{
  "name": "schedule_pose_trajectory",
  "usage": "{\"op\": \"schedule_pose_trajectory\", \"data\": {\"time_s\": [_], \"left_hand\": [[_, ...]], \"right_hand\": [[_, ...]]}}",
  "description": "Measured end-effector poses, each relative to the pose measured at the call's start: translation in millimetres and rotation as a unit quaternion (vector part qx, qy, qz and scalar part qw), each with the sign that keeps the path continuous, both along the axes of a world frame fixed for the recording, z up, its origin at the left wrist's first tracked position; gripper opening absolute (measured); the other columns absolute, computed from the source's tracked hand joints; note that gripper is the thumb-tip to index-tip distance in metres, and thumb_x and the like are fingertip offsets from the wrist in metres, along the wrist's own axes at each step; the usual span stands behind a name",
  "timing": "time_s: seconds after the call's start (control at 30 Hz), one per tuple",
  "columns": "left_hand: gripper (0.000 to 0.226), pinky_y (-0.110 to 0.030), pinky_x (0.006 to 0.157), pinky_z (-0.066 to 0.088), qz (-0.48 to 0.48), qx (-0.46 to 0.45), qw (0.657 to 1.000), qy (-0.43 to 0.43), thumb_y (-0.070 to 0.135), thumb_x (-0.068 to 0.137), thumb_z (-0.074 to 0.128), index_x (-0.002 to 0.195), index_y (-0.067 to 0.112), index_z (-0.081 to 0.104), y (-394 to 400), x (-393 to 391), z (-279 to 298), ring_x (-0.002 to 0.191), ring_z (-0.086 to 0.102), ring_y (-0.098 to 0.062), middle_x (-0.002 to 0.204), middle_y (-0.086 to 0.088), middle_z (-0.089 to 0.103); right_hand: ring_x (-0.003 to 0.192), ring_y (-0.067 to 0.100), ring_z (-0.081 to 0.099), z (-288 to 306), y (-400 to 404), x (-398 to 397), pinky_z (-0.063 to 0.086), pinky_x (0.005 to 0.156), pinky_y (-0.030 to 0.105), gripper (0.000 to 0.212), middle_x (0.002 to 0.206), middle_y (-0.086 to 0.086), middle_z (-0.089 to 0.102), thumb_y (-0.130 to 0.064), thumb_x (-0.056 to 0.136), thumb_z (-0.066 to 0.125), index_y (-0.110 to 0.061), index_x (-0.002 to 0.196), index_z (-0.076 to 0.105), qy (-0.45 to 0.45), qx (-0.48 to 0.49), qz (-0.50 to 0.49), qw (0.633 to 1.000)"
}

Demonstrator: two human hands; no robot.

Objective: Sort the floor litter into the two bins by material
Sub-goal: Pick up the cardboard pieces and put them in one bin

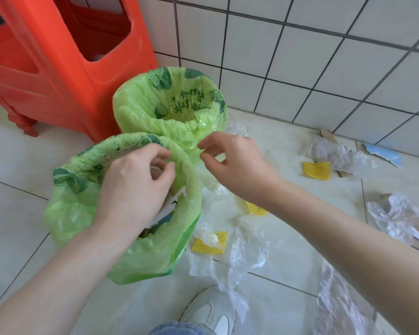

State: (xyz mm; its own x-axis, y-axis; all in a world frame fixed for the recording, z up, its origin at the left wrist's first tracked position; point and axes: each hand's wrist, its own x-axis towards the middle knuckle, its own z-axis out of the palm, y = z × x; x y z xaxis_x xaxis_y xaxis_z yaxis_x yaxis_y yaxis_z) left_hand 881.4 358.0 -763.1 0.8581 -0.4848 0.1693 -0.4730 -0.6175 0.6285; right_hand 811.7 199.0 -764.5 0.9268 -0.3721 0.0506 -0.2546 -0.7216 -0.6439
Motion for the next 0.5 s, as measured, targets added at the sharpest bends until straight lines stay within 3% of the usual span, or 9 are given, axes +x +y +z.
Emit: {"op": "schedule_pose_trajectory", "data": {"time_s": [0.1,0.23,0.5], "left_hand": [[0.009,-0.031,0.067,0.053,-0.034,-0.02,0.999,0.009,0.024,0.086,0.062,0.093,0.025,0.068,-22,-20,-1,0.065,0.06,-0.003,0.075,0.017,0.064],[0.007,-0.036,0.064,0.053,-0.098,0.0,0.995,0.035,0.025,0.085,0.062,0.089,0.025,0.067,-57,-49,-18,0.061,0.059,-0.006,0.073,0.016,0.063],[0.007,-0.036,0.068,0.053,-0.211,0.091,0.968,0.098,0.021,0.08,0.059,0.083,0.025,0.065,-137,-101,-86,0.069,0.062,-0.017,0.066,0.011,0.062]], "right_hand": [[0.097,0.007,0.063,-12,-31,-29,0.048,0.082,0.019,0.025,0.099,-0.006,0.071,-0.019,0.091,0.051,-0.019,0.112,0.065,0.029,0.015,-0.046,0.998],[0.096,0.014,0.065,-44,-73,-75,0.051,0.084,0.03,0.022,0.095,-0.002,0.072,-0.018,0.089,0.052,-0.02,0.106,0.066,0.087,0.038,-0.103,0.99],[0.094,0.018,0.061,-108,-156,-176,0.047,0.072,0.027,0.022,0.091,-0.003,0.072,-0.016,0.087,0.048,-0.021,0.1,0.065,0.189,0.064,-0.213,0.956]]}}
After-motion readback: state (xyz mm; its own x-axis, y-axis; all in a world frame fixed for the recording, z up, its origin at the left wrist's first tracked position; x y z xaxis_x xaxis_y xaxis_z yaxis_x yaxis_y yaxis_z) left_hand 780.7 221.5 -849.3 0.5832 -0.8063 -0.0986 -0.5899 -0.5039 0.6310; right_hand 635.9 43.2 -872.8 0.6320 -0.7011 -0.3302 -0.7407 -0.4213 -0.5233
